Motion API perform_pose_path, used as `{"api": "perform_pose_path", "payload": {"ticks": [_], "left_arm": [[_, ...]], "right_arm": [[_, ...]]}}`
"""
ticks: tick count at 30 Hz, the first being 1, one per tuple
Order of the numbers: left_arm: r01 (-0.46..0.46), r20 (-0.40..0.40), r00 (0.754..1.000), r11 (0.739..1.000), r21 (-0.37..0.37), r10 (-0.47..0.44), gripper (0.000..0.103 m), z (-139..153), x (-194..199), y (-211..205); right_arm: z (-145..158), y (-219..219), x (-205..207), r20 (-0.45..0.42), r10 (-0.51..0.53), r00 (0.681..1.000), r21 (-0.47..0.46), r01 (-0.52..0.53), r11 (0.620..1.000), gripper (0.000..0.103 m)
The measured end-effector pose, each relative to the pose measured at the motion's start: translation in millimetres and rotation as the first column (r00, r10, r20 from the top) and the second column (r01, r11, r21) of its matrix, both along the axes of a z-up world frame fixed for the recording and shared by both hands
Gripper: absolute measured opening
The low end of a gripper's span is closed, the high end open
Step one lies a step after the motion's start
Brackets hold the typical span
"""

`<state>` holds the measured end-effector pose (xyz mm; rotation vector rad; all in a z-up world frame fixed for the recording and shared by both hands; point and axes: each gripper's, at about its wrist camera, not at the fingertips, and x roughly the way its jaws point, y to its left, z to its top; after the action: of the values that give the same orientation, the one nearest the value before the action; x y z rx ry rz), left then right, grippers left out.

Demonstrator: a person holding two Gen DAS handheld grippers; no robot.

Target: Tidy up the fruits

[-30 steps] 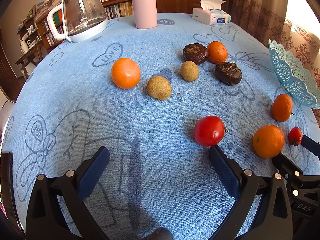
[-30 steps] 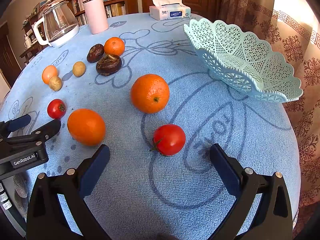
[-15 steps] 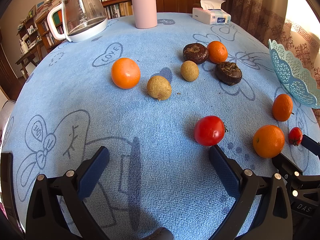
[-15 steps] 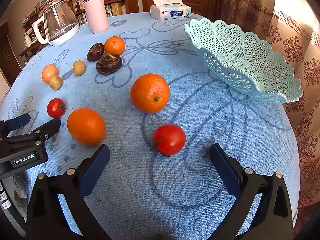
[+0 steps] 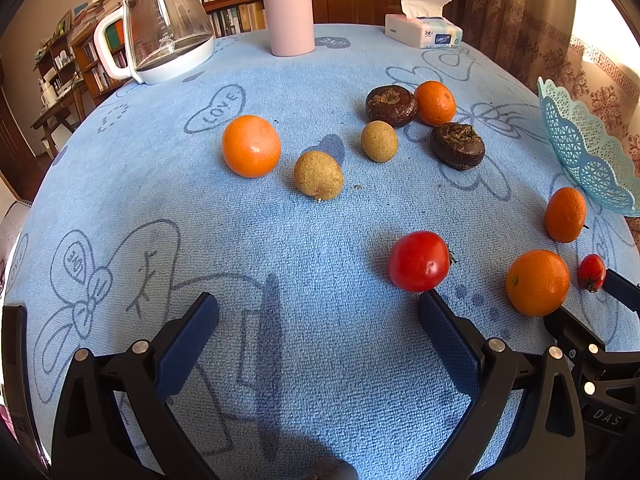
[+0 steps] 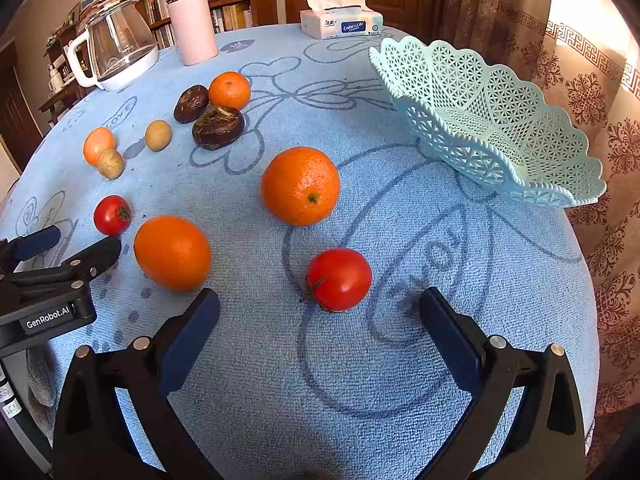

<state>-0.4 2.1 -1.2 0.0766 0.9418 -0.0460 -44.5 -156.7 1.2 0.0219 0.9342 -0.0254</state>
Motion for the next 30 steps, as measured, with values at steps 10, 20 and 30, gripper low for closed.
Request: {"api": "perform_pose_path", "payload": {"ticks": [10,20,30], "left_arm": [[0.0,0.003,1.0,1.0,0.002,0.0,0.098,1.4,-0.8,2.3],[0.0,0.019,1.0,0.999,-0.038,0.001,0.098,8.7,-4.2,5.9],[0.001,0.115,0.993,0.999,-0.033,0.003,0.098,36.3,-21.0,7.7]], "right_arm": [[3.2,-2.1,-1.6,0.009,0.008,1.0,0.019,-0.008,1.0,0.101],[36.7,-10.1,-28.0,0.163,0.047,0.985,0.129,-0.069,0.989,0.101],[62.2,-18.1,-48.2,0.296,0.042,0.954,0.156,-0.091,0.984,0.101]]}}
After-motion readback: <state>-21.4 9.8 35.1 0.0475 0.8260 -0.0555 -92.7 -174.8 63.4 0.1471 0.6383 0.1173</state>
